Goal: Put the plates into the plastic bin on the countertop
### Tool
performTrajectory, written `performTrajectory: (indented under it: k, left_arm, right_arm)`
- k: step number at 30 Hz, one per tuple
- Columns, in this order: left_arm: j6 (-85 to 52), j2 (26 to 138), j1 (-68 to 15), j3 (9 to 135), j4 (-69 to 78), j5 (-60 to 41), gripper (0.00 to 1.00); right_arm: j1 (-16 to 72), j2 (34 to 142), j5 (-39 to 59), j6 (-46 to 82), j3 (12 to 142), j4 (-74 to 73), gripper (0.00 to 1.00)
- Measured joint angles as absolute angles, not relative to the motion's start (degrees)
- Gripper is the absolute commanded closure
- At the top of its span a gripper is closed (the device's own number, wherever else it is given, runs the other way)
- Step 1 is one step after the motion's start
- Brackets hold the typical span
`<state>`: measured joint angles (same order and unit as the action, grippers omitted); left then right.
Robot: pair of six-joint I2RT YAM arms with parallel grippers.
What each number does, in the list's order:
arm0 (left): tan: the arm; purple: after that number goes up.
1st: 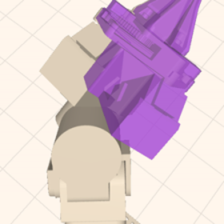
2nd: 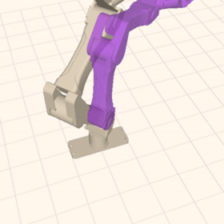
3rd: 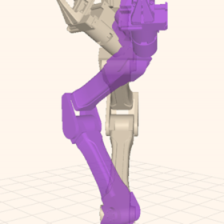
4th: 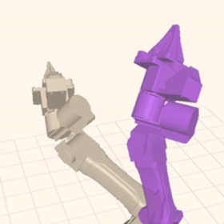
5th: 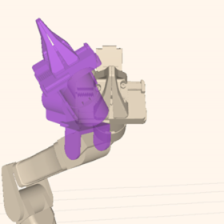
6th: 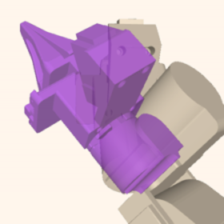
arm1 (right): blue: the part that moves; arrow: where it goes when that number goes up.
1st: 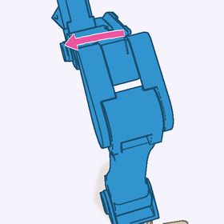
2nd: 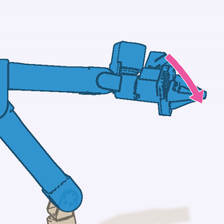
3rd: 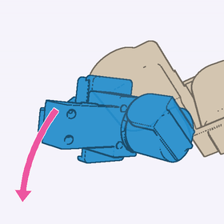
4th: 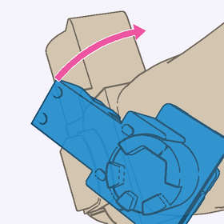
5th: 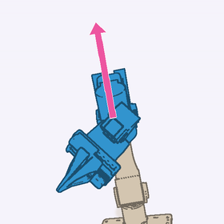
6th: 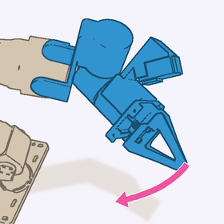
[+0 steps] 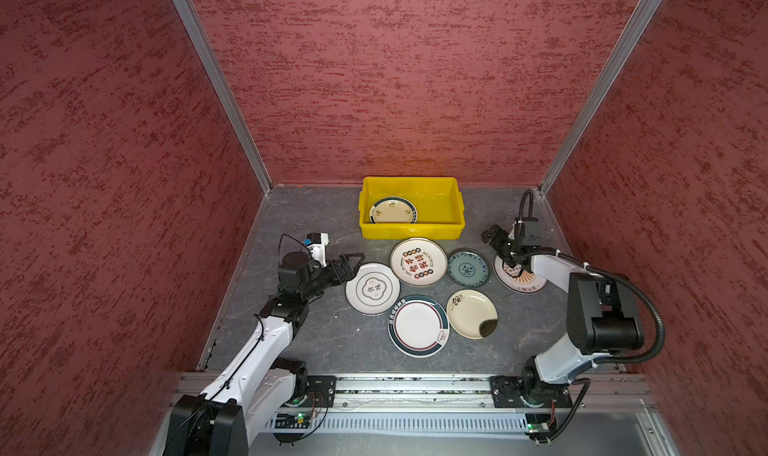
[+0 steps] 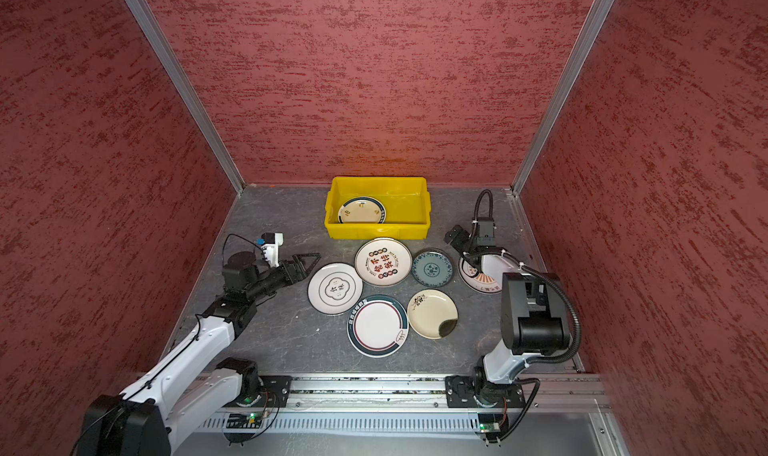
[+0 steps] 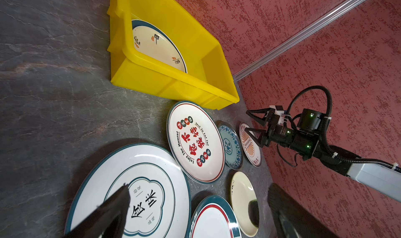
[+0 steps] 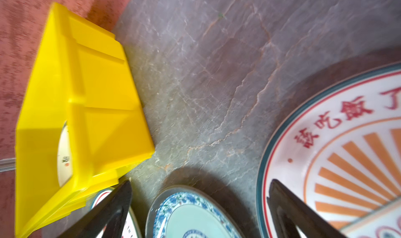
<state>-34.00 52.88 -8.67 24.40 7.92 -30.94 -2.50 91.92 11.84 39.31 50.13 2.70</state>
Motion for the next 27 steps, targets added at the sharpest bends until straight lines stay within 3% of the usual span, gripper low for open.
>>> performTrajectory:
  k: [7, 16, 27]
  left_arm:
    - [-34.0, 52.8, -8.7, 24.4, 7.9, -31.0, 0.01]
    - [-34.0, 52.8, -8.6, 24.4, 7.9, -31.0, 0.01]
    - [-34.0, 52.9, -8.6, 24.4, 9.0, -31.8, 0.01]
  right_arm:
    - [-6.6, 81.5, 12.5, 38.2, 44.5, 4.7, 0.01]
    - [-22.2, 67.6, 17.2, 37.4, 30.9, 8.4, 0.01]
    - [-31.4, 68.2, 27.8, 37.3, 25.1, 9.3, 0.08]
